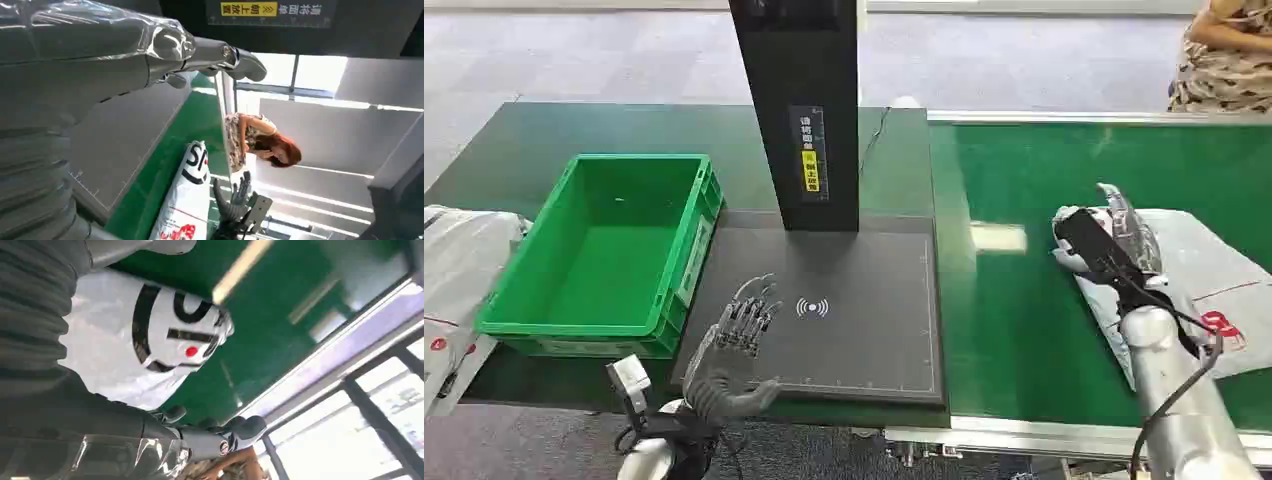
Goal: Moved the parcel from conveyor to table for the left to box.
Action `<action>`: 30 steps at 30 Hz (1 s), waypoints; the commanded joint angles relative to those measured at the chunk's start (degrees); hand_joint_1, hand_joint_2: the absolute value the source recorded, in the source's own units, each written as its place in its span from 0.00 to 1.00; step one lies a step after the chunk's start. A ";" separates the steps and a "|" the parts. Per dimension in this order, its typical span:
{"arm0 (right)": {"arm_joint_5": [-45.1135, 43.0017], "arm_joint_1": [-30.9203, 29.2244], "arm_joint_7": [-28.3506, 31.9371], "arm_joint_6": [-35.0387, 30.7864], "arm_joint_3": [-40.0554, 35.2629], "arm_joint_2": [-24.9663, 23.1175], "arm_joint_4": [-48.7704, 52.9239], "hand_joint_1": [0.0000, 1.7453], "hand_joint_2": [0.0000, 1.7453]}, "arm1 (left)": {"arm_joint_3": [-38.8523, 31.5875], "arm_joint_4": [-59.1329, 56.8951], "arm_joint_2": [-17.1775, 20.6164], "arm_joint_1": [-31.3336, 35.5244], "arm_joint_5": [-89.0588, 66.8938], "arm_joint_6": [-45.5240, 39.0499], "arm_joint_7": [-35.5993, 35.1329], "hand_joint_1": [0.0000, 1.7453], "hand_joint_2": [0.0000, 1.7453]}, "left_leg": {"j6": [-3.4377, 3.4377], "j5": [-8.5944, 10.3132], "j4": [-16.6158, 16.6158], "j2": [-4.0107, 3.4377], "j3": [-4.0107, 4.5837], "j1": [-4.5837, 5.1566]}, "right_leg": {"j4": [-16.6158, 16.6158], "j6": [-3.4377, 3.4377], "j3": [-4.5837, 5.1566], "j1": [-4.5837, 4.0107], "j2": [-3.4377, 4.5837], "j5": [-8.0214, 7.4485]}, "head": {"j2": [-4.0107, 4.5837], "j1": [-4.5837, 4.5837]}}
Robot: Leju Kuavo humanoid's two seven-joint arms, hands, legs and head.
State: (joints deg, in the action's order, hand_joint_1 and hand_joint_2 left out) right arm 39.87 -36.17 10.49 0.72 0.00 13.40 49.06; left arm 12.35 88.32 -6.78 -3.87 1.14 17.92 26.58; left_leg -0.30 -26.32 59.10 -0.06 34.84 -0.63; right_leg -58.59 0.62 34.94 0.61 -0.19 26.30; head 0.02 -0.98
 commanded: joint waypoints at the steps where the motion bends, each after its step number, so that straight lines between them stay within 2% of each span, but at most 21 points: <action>1: 3.53 -11.86 -4.35 -1.60 -4.12 5.09 -24.02 0.00 1.00 | -1.21 -1.67 -0.33 1.16 -0.20 0.45 -1.60 0.00 1.00 | 0.02 -0.01 -0.05 0.06 -0.11 0.01 | 0.07 -0.02 -0.14 0.01 -0.06 0.02 | 0.00 0.00; 5: 4.13 -11.52 -7.28 -0.73 -3.82 6.29 -26.91 0.00 1.00 | -0.67 -1.92 -0.63 1.54 -0.44 0.87 -2.14 0.00 1.00 | 0.02 -0.02 -0.04 0.14 -0.10 0.00 | 0.08 -0.02 -0.16 -0.01 -0.13 0.03 | 0.00 0.00; 11: 6.69 -9.96 -14.37 4.32 -5.09 8.69 -30.20 0.00 1.00 | -0.09 -3.38 0.35 2.63 -0.42 0.84 -2.59 0.00 1.00 | 0.03 -0.01 -0.07 0.22 -0.08 0.00 | 0.12 -0.02 -0.17 -0.01 -0.19 0.03 | 0.00 0.00; 16: 10.05 -9.69 -22.84 15.52 -8.51 10.55 -32.59 0.00 1.00 | 0.27 -4.76 0.70 3.15 -0.14 0.86 -2.49 0.00 1.00 | 0.03 -0.01 -0.11 0.18 -0.15 0.03 | 0.13 -0.01 -0.20 0.02 -0.15 0.03 | 0.00 -0.02; 22: 9.43 -7.98 -22.70 20.95 -8.62 11.33 -32.63 0.00 1.00 | 1.13 -5.20 0.97 3.16 -0.02 0.95 -2.43 0.00 1.00 | 0.04 0.00 -0.22 0.27 -0.31 0.03 | 0.24 -0.02 -0.38 0.01 -0.24 0.05 | 0.00 0.02; 23: 9.17 -7.75 -22.41 21.17 -8.50 11.36 -32.44 0.58 1.00 | 1.36 -5.05 1.09 3.12 -0.02 1.01 -2.43 0.00 1.00 | 0.04 -0.01 -0.15 0.19 -0.22 0.02 | 0.17 -0.02 -0.26 0.01 -0.17 0.04 | 0.00 -0.02; 24: 8.38 -7.40 -21.33 21.33 -8.01 11.17 -32.10 1.00 1.00 | 1.68 -4.57 1.26 2.94 0.07 1.14 -2.38 0.00 1.00 | 0.04 -0.04 -0.21 0.12 -0.32 0.00 | 0.25 -0.02 -0.38 -0.01 -0.10 0.02 | 0.00 0.02; 30: 7.44 -6.15 -19.20 21.63 -8.35 10.44 -30.48 1.00 1.00 | 1.60 -3.87 1.70 2.30 0.16 0.56 -2.55 0.00 1.00 | 0.03 -0.01 -0.20 0.11 -0.28 -0.01 | 0.25 -0.01 -0.33 -0.03 -0.10 0.01 | 0.00 0.02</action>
State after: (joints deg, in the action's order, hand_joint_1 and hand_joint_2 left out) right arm 47.76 -43.39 -10.36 21.53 -6.43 24.39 20.28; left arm 12.70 87.41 -7.19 -2.55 1.20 18.69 24.44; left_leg -0.27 -26.34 59.10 0.00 34.85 -0.62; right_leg -58.57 0.61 34.92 0.61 -0.26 26.32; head 0.02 -0.96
